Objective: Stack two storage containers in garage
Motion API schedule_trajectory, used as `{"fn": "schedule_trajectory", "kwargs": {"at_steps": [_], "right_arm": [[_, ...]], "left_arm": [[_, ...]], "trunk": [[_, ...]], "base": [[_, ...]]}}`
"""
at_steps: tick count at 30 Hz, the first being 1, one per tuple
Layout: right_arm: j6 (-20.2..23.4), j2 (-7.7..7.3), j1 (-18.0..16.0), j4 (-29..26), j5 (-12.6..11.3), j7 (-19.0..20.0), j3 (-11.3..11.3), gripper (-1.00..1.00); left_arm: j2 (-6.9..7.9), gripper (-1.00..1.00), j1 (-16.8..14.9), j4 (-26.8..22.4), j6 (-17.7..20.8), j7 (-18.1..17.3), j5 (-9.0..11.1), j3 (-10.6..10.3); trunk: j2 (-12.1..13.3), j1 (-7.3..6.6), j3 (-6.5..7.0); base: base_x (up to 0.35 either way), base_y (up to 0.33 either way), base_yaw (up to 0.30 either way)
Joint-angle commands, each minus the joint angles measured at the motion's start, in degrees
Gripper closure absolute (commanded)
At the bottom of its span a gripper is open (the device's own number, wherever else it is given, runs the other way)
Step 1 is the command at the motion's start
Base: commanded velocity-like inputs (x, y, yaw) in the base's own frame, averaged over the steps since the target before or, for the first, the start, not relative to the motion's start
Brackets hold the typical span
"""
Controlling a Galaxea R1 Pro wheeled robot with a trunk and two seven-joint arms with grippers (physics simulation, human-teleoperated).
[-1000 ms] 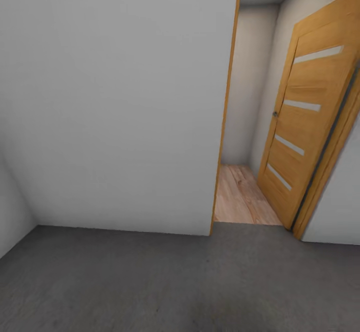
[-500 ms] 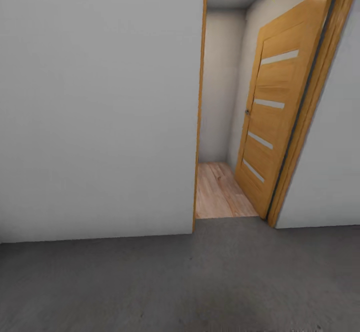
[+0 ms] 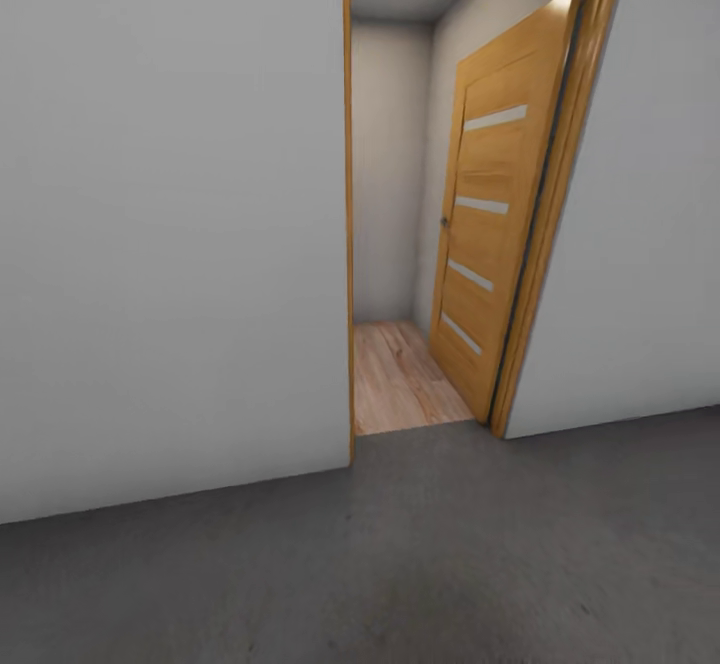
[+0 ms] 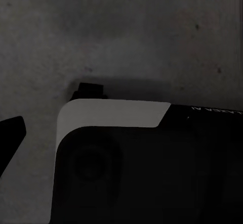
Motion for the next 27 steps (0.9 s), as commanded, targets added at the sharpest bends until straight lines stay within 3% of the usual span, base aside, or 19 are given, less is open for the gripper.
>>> {"fn": "schedule_trajectory", "kwargs": {"at_steps": [1, 27], "right_arm": [[-0.28, 0.05, -0.09, 0.18, -0.50, -0.05, 0.48, -1.00], [-0.28, -0.22, -0.06, 0.17, -0.50, -0.05, 0.48, -1.00]], "left_arm": [[0.02, -1.00, -0.03, 0.06, -0.15, -0.29, 0.53, -0.03], [0.11, -1.00, -0.03, 0.06, -0.14, -0.29, 0.52, -0.04]], "trunk": [[-0.03, 0.00, -0.06], [-0.03, 0.00, -0.06]], "base": [[0.000, 0.000, -0.287], [0.000, 0.000, -0.287]]}}
